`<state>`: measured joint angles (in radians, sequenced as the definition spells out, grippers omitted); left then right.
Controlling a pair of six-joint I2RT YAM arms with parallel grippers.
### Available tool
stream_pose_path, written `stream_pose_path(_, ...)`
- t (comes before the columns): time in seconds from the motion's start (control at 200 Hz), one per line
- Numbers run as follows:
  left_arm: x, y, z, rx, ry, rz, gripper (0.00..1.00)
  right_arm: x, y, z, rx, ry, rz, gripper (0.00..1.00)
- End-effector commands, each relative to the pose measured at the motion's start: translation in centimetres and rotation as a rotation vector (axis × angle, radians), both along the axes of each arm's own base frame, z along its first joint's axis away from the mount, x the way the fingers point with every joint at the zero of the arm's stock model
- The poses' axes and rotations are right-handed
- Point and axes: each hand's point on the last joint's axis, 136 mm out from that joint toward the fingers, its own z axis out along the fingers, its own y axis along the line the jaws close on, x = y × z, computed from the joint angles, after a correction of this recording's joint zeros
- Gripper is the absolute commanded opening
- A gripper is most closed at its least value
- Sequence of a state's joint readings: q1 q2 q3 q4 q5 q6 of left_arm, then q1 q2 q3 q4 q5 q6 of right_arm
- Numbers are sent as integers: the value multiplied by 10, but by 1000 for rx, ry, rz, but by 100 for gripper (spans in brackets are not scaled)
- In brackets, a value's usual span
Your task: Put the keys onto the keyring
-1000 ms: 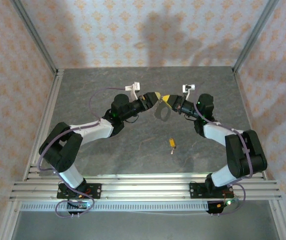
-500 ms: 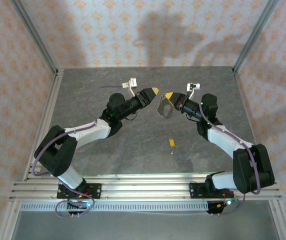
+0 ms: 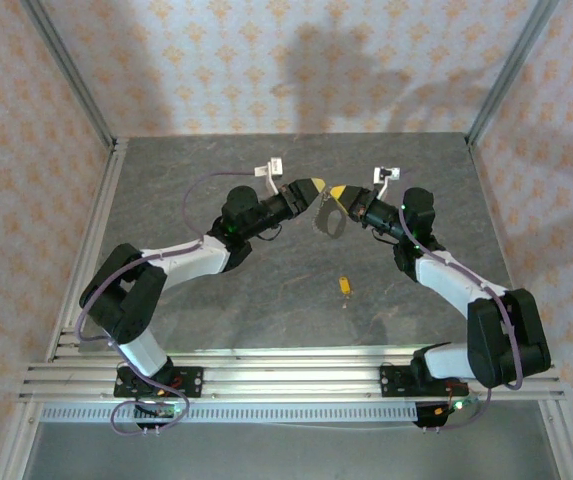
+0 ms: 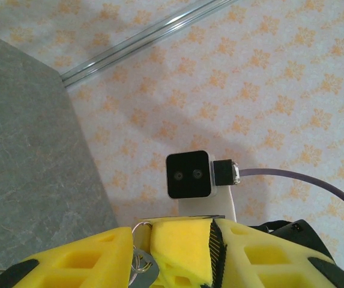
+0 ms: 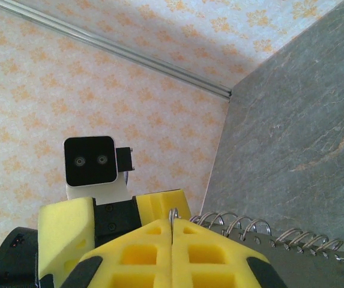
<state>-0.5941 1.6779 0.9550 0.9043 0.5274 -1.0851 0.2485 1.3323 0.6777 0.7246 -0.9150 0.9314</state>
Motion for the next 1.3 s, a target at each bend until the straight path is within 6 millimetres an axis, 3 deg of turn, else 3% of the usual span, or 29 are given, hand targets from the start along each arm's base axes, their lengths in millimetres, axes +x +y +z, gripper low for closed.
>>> stream_pose_path(0.0, -3, -7, 20, -41, -53, -31, 39, -2, 3, 20, 16, -75, 8, 0)
stream_pose_path(0.856, -4, -11, -3, 105, -47, -12, 41, -3, 1, 19, -4, -84, -6, 0)
stream_pose_path(1.296, -4, -19, 8, 72, -70, -35, 39, -5, 4, 14, -9, -72, 15, 0)
